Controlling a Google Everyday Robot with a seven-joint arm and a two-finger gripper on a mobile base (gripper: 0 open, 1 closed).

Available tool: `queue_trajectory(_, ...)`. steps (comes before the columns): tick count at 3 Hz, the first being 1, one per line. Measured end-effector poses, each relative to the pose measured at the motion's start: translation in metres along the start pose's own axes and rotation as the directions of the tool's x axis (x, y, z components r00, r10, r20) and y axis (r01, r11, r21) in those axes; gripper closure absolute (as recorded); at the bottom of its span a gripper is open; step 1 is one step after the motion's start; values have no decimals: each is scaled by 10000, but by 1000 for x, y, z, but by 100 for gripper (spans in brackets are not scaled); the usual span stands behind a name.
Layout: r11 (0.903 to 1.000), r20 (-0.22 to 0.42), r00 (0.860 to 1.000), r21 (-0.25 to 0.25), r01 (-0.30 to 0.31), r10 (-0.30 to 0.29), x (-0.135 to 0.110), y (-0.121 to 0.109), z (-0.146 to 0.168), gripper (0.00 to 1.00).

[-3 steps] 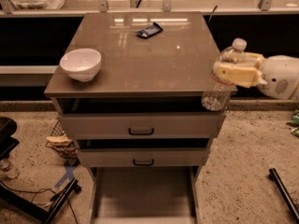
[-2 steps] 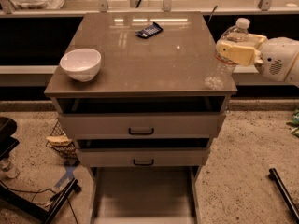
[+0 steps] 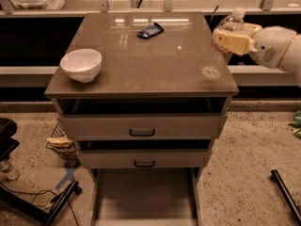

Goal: Pick water bottle from bottom drawer and place on counter

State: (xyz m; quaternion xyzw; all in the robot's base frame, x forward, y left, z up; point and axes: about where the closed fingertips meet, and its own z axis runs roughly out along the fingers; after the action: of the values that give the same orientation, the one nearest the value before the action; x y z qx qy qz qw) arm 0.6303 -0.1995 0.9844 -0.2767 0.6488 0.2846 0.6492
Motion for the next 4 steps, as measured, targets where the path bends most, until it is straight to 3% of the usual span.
queue_trajectory(1,9992,-75,9993,-138,371,-372,-17,-18,31,100)
queue_trajectory(2,9976,-377,9983,-558,420,-442,-17,-24,60,100)
queue_trajectory(4,9885,-1298,9912,-1511,72,-271,17,-15,104,100)
